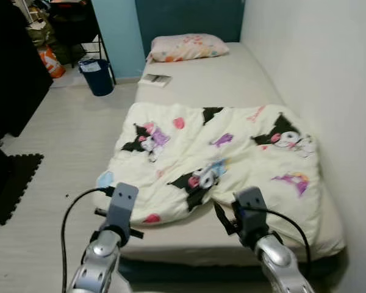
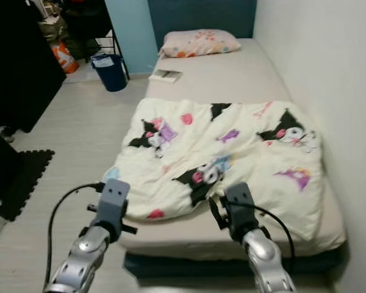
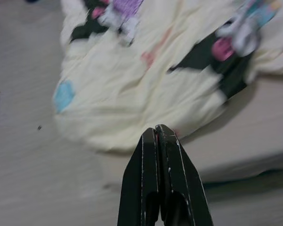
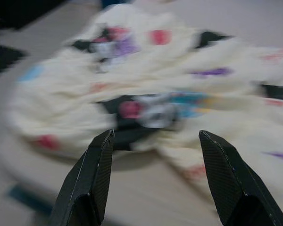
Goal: Clean up the room
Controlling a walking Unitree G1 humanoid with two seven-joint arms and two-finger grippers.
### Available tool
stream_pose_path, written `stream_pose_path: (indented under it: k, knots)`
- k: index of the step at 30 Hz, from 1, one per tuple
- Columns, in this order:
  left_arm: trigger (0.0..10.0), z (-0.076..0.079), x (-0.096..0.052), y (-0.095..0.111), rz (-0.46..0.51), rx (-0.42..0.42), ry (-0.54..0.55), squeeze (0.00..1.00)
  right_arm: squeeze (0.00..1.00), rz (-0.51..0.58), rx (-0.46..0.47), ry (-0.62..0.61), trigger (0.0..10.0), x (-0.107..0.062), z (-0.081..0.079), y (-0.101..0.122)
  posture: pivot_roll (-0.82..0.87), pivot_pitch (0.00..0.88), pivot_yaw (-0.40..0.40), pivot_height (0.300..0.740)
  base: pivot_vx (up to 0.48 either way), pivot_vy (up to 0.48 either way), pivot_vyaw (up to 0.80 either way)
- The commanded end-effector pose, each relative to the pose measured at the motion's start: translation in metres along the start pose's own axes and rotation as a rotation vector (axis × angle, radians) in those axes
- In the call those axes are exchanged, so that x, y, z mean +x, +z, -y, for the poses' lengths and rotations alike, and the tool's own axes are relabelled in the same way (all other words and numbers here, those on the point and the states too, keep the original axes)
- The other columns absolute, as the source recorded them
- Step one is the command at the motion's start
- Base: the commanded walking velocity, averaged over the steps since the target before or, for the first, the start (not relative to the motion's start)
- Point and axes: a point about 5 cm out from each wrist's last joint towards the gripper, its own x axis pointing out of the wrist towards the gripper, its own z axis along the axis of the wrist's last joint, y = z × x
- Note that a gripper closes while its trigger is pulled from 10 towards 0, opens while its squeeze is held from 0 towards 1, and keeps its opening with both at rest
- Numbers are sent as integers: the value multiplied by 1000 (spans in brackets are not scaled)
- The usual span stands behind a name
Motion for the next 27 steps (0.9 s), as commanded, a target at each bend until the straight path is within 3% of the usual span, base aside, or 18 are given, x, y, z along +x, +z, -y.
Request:
stream_pose_path:
  k: [1, 5, 9, 16, 27]
  knots:
    - [10000, -7, -2, -7, -30, -2, 15, 0, 0, -5, 21, 22, 10000, 0, -9, -2, -96, 166, 63, 740, 0, -480, 0]
    - [10000, -7, -2, -7, -30, -1, 15, 0, 0, -5, 23, 20, 10000, 0, -9, -2, -95, 167, 63, 740, 0, -480, 0]
    - [10000, -8, -3, -7, -36, -59, -4, 0, 0, -5, 26, 18, 10000, 0, -10, -2, -92, 168, 64, 740, 0, 0, 0]
    - [10000, -14, -9, -8, -6, -68, 9, 0, 0, -4, 32, 22, 10000, 2, -12, -2, -81, 172, 59, 740, 0, 480, 0]
    - [10000, -19, -9, -4, 24, 9, 2, 0, 0, -6, 43, 8, 10000, -2, -14, -5, -81, 165, 65, 740, 0, 0, 0]
